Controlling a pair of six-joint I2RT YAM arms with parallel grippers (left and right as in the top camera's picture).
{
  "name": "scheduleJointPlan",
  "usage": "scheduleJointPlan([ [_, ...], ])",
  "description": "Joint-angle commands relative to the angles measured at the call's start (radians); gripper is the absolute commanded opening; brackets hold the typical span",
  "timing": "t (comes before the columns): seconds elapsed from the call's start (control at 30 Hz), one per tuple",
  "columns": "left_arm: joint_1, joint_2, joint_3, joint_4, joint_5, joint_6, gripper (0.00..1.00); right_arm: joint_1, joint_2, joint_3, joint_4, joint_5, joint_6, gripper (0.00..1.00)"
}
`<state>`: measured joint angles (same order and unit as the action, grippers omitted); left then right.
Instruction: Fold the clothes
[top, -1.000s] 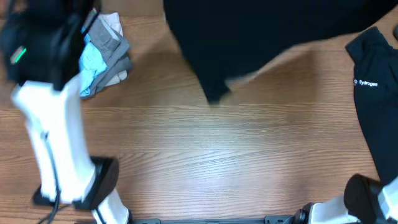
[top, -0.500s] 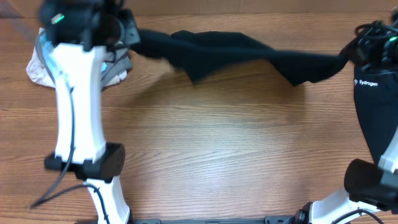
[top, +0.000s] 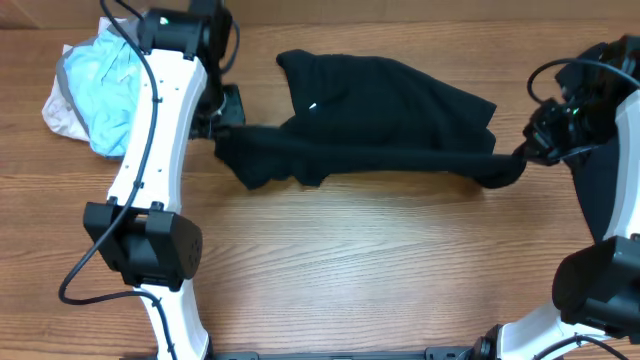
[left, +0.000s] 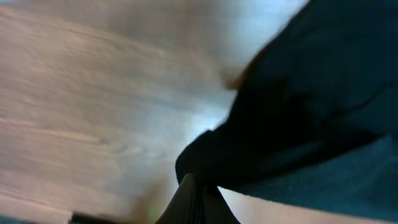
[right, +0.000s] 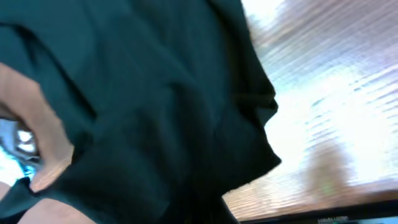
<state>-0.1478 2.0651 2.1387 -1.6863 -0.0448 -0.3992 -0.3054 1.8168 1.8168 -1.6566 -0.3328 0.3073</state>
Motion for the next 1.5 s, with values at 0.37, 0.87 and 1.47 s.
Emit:
scheduleJointPlan([
  [0.37, -0.165, -0.268, -0.500, -0.003, 0.084, 0.060, 0.13, 0.002, -0.108, -0.019, -0.037, 0.334, 0.230, 0.04],
  [0.87, -0.248, -0.272, -0.591, 0.242, 0.027, 0.003, 0.74, 0.002, -0.108, -0.024, -0.005, 0.358, 0.163, 0.91],
  [1.47, -0.285, -0.040, -0.599, 0.602, 0.252, 0.079, 0.04, 0.003, -0.105, -0.354, 0.352, 0.304, 0.160, 0.08],
])
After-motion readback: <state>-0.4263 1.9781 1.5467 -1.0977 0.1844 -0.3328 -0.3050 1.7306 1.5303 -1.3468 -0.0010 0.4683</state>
